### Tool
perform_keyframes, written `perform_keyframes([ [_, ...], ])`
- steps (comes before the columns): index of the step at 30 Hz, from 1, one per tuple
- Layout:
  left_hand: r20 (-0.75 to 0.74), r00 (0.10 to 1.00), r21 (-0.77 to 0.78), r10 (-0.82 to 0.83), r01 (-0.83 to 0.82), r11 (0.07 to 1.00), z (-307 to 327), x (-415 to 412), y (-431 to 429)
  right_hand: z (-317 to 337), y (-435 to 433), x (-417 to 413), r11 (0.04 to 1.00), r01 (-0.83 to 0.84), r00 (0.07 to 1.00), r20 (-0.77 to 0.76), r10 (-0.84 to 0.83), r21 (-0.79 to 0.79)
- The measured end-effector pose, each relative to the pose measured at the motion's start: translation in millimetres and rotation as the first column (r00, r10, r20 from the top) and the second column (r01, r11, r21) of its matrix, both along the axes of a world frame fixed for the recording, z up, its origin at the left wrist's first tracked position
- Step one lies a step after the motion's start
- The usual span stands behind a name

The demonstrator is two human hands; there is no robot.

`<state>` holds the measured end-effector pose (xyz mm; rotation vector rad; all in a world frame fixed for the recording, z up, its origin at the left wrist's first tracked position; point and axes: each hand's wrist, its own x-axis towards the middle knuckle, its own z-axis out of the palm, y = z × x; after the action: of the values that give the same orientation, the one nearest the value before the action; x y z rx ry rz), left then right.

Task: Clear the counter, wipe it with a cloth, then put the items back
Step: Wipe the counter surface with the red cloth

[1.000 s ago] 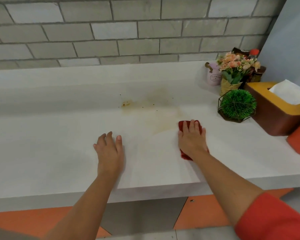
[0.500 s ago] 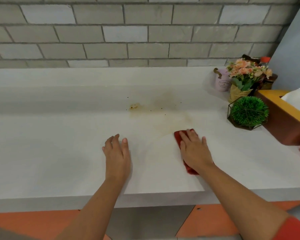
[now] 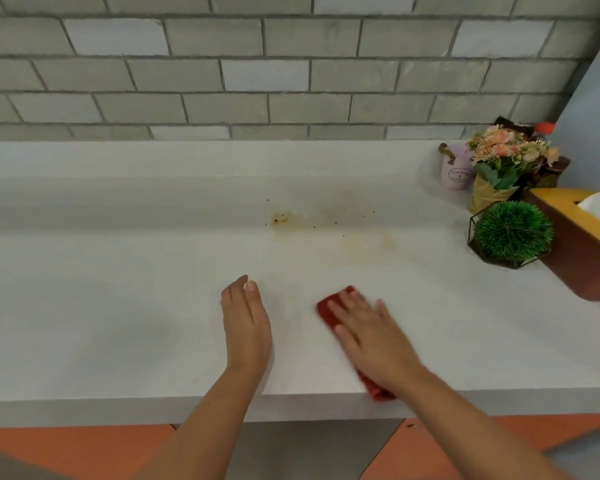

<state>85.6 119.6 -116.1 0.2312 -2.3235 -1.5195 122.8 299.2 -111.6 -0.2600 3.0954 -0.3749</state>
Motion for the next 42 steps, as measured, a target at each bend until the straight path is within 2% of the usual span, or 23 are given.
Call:
perform_keyframes([
  [4,-0.004,1.0,0.027,-0.005,0.005,1.0,0.7,0.5,0.3,-1.6,13.9,-37.1,0.926,0.361,0.931,0.018,-0.365,0.113],
  [6,-0.013,1.0,0.035,-0.013,0.014,0.999,1.2,0.5,1.0,-4.3,-14.2,-55.2,0.899,0.424,0.903,0.014,-0.428,0.112],
  [8,-0.012,1.0,0.094,-0.005,0.006,0.996,1.6,-0.4,0.2,-5.4,-54.6,-61.8,0.942,0.329,0.943,0.022,-0.331,0.071],
  [11,-0.034,0.999,0.2,0.029,-0.022,0.98,2.6,-0.2,-4.3,-2.4,-105.0,-47.4,0.999,0.048,0.999,0.02,-0.049,0.021],
  [12,-0.044,0.998,0.221,0.038,-0.027,0.975,3.5,-0.6,-6.5,-2.2,-112.2,-42.9,0.998,-0.016,1.0,0.025,0.017,-0.054],
  [13,-0.055,0.998,0.229,0.035,-0.022,0.973,5.4,-0.7,-7.7,0.0,-113.3,-39.7,0.979,-0.042,0.998,0.041,0.051,-0.202],
  [15,-0.051,0.998,0.162,-0.023,0.031,0.986,9.5,1.1,-3.9,12.1,-101.6,-38.3,0.808,0.041,0.993,0.11,0.03,-0.588],
  [16,-0.013,0.998,0.039,-0.068,0.068,0.997,9.9,1.4,2.3,19.1,-90.1,-39.8,0.726,0.095,0.993,0.117,-0.02,-0.682],
  [17,0.058,0.993,-0.166,-0.103,0.111,0.98,9.1,2.4,10.7,24.8,-76.5,-43.1,0.706,0.144,0.99,0.09,-0.113,-0.694],
  [18,0.159,0.981,-0.361,-0.115,0.166,0.918,6.5,5.1,21.5,29.7,-61.9,-47.7,0.741,0.198,0.975,0.055,-0.214,-0.641],
  [20,0.379,0.924,-0.639,-0.053,0.303,0.707,-1.4,13.0,38.5,40.0,-39.8,-57.7,0.839,0.329,0.938,0.046,-0.344,-0.433],
  [22,0.398,0.913,-0.715,-0.091,0.371,0.593,-6.7,16.6,39.3,50.0,-35.9,-66.0,0.894,0.405,0.912,0.161,-0.378,-0.191],
  [25,0.399,0.899,-0.744,-0.181,0.432,0.51,-9.6,13.3,14.7,58.7,-51.1,-68.8,0.919,0.385,0.87,0.3,-0.392,0.083],
  [27,0.391,0.909,-0.773,-0.145,0.409,0.485,-9.4,-0.8,-14.5,55.7,-59.4,-69.5,0.931,0.323,0.882,0.303,-0.361,0.168],
  [32,0.364,0.927,-0.843,0.09,0.286,0.456,-9.0,-50.7,-104.4,48.6,-59.5,-70.7,0.932,0.231,0.899,0.305,-0.314,0.277],
  [35,0.341,0.936,-0.758,0.093,0.215,0.616,-8.5,-68.7,-135.5,46.7,-56.8,-69.4,0.943,0.211,0.913,0.293,-0.285,0.259],
  [36,0.348,0.931,-0.756,0.106,0.212,0.619,-9.7,-72.9,-139.2,45.5,-55.8,-68.8,0.948,0.202,0.916,0.294,-0.272,0.248],
  [40,0.35,0.919,-0.817,0.183,0.205,0.539,-12.3,-60.1,-127.0,43.1,-55.7,-66.7,0.959,0.176,0.931,0.278,-0.235,0.22],
  [42,0.358,0.928,-0.817,0.101,0.26,0.514,-10.8,-35.1,-119.3,44.5,-58.4,-69.1,0.961,0.173,0.933,0.275,-0.23,0.217],
])
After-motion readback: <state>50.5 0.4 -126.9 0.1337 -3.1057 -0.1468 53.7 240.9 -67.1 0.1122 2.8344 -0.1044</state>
